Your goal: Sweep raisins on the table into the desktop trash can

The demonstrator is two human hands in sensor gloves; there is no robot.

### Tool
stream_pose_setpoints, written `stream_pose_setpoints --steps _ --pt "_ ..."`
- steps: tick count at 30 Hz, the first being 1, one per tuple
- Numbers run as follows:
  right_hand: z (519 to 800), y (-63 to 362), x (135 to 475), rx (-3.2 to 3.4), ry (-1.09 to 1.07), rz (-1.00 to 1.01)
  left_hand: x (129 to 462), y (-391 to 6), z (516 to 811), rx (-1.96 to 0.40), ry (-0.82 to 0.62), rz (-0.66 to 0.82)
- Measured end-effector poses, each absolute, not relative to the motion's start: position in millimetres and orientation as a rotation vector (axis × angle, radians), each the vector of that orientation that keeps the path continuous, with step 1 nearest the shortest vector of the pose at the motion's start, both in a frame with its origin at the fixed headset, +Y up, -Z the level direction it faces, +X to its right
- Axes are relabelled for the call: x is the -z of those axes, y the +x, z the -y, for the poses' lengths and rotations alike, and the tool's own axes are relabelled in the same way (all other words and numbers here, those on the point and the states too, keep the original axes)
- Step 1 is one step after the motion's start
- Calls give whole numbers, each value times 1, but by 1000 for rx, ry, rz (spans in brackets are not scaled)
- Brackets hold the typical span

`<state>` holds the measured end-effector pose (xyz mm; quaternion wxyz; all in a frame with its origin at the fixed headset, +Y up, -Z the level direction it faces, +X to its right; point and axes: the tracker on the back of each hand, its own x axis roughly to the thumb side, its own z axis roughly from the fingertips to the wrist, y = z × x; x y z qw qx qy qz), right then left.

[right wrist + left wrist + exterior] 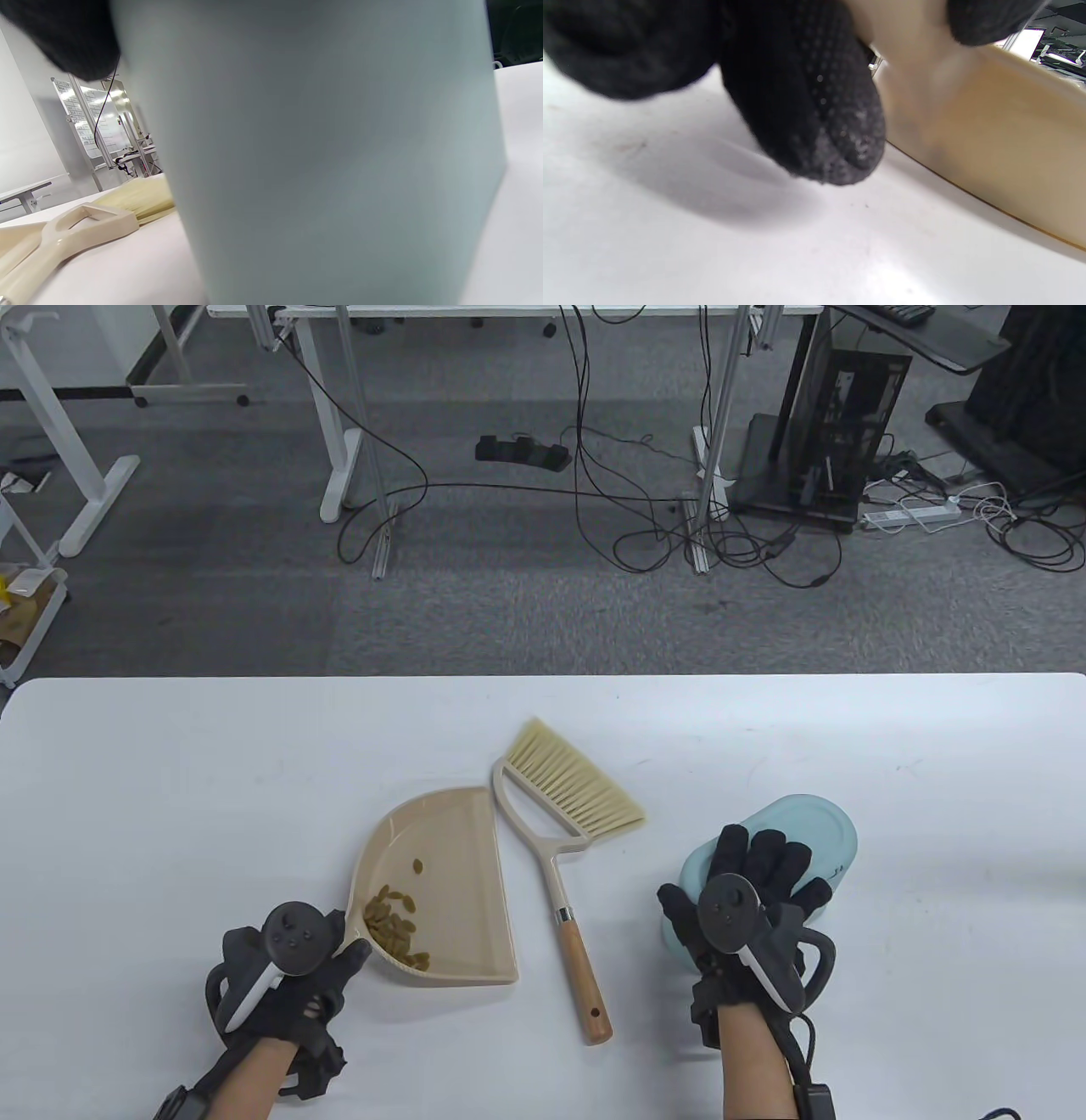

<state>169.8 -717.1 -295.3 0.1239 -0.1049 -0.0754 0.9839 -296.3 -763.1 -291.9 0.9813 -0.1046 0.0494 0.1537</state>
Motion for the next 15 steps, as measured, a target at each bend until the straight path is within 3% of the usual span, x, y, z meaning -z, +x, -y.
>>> stream_pose_setpoints --steps 6,10,15 --pt "715 173 294 -2806 -307 137 292 -296 763 -309 -210 -105" --pt "707 179 283 -2707 -269 384 291 -296 763 -306 -208 -105" --pt "678 194 254 -2497 -175 684 291 -296 763 -308 -206 -106"
